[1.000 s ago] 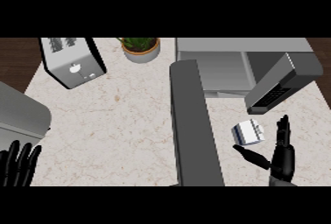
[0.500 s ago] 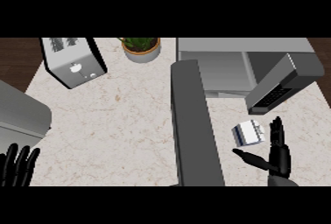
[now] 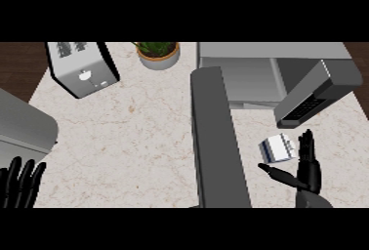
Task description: Pick up the milk, place it into the microwave and close the microwave
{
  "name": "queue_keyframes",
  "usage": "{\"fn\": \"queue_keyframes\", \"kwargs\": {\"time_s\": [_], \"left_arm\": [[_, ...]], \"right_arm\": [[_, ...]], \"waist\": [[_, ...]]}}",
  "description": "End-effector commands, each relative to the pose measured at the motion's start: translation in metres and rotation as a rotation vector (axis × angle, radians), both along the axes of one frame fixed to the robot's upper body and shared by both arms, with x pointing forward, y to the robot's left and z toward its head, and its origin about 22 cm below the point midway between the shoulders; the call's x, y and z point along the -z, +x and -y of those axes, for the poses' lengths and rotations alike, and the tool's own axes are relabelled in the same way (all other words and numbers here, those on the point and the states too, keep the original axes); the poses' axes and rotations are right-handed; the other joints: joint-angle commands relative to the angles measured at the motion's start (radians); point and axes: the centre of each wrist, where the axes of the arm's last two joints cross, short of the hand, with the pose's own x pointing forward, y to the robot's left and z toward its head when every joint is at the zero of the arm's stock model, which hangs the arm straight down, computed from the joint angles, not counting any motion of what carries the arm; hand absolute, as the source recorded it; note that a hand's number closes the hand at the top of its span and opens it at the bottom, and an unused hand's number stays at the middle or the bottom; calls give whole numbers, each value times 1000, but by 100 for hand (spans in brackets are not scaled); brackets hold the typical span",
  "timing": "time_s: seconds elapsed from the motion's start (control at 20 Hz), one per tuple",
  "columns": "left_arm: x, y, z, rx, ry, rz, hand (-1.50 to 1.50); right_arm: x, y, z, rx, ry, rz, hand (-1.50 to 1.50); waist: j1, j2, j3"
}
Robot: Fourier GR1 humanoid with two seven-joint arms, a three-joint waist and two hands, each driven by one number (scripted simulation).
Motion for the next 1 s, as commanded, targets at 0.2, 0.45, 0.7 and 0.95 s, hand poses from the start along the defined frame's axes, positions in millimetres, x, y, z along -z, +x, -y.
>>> {"fn": "queue_keyframes", "kwargs": {"time_s": [0.2,0.45,0.7,0.95], "left_arm": [[-7,-6,-5,3,-10,5,-150],[2,-1,-1,-3,-16,-7,-150],[-3,-3,-12,-15,2,8,-150],[2,-5,-7,-16,-6,-15,-150]], "right_arm": [[0,6,-2,-35,139,134,150],[-13,20,5,-71,178,219,150],[8,-3,-20,-100,267,219,150],[-4,18,-33,-281,303,218,150]], "waist": [[5,2,2],[-5,-1,1],[-3,0,1],[-2,-1,1]]}}
